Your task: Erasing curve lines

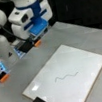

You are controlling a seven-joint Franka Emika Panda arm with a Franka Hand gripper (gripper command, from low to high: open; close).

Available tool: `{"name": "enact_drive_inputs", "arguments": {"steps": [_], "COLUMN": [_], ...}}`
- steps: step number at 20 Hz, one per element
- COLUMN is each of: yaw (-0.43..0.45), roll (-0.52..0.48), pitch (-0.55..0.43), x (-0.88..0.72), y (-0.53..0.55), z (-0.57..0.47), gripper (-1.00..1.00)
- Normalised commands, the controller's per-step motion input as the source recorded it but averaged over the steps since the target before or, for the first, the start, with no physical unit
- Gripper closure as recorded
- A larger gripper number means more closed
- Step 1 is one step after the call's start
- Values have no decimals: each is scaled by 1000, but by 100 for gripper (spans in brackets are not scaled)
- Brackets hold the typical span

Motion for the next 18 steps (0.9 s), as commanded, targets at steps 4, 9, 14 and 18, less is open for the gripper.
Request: {"name": "enact_drive_inputs", "arguments": {"steps": [4, 9, 14, 18], "yaw": [-17, -36, -14, 66], "roll": [-89, -118, -148, -144], "pitch": [-31, -39, -31, -29], "x": [4, 10, 21, 51], "y": [-6, -93, -227, -371], "z": [0, 13, 41, 87], "gripper": [-100, -100, -100, -100]}}
